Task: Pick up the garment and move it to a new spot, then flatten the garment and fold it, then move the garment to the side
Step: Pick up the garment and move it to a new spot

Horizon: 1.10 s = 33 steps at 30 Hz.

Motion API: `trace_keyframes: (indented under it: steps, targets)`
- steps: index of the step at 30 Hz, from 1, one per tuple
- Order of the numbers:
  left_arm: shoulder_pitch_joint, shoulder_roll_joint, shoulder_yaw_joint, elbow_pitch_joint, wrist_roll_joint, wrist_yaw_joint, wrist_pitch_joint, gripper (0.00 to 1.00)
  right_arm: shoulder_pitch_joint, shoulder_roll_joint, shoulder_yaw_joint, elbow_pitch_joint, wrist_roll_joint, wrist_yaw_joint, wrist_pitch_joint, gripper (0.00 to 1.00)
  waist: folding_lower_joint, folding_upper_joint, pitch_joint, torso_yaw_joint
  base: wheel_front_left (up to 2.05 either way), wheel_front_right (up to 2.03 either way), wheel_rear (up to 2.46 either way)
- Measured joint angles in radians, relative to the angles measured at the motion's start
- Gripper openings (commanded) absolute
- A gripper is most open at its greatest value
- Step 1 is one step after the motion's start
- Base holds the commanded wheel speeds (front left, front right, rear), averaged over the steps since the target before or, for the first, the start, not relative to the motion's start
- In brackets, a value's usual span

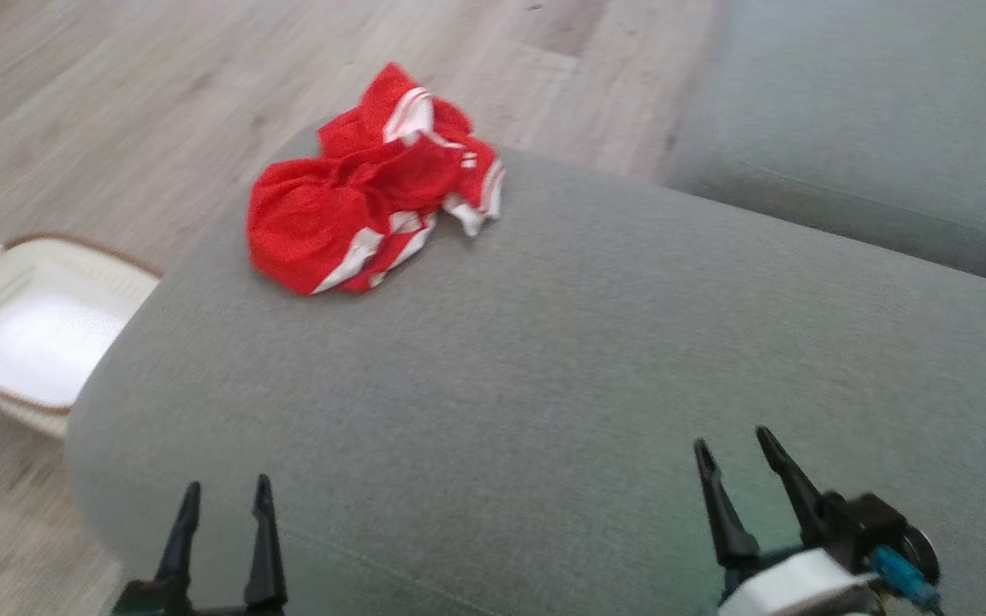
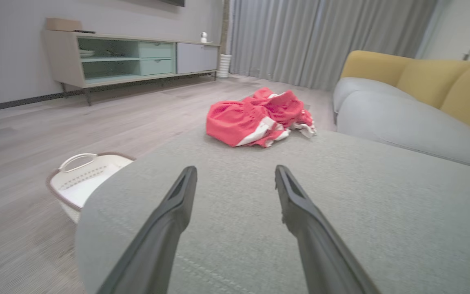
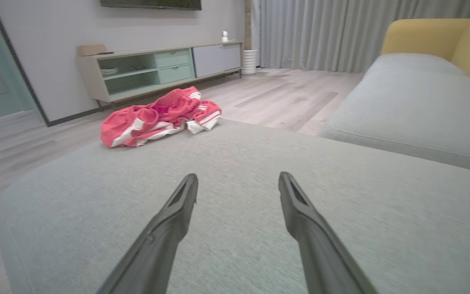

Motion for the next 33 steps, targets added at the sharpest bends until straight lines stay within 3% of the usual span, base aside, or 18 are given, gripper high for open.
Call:
trace_keyframes:
  steps: [9, 14, 19, 25, 29, 33]
  targets:
    - [0.040, -0.001, 0.045, -0.043, -0.027, 0.032, -0.026, 1.00, -0.089, -0.001, 0.061, 0.025, -0.001, 0.000, 0.003, 1.00, 0.0003, 0.0000, 0.051, 0.063, 0.00, 0.00, 0.00]
    - [0.039, 0.035, 0.076, -0.088, -0.028, 0.034, -0.016, 1.00, -0.088, -0.001, 0.044, 0.028, -0.001, 0.000, 0.003, 1.00, 0.0002, 0.0000, 0.050, 0.064, 0.00, 0.00, 0.00]
    - [-0.026, 0.139, 0.127, -0.214, -0.031, 0.029, 0.079, 1.00, -0.080, -0.001, -0.031, -0.007, -0.025, 0.000, 0.005, 1.00, 0.0001, 0.0000, 0.050, 0.067, 0.00, 0.00, 0.00]
    - [-0.298, 0.298, 0.216, -0.304, -0.028, -0.014, 0.180, 1.00, -0.072, -0.001, -0.060, -0.116, -0.103, 0.000, 0.070, 1.00, 0.0000, 0.0000, 0.097, 0.043, 0.00, 0.00, 0.00]
    - [-0.515, 0.379, 0.208, -0.259, -0.029, -0.074, 0.243, 1.00, -0.104, -0.001, -0.068, -0.194, -0.147, 0.000, 0.120, 1.00, 0.0002, 0.0000, 0.165, -0.001, 0.00, 0.00, 0.00]
    - [-0.678, 0.396, 0.179, -0.179, -0.035, -0.108, 0.294, 1.00, -0.139, -0.002, -0.066, -0.245, -0.177, 0.000, 0.153, 1.00, 0.0003, 0.0000, 0.224, -0.035, 0.00, 0.00, 0.00]
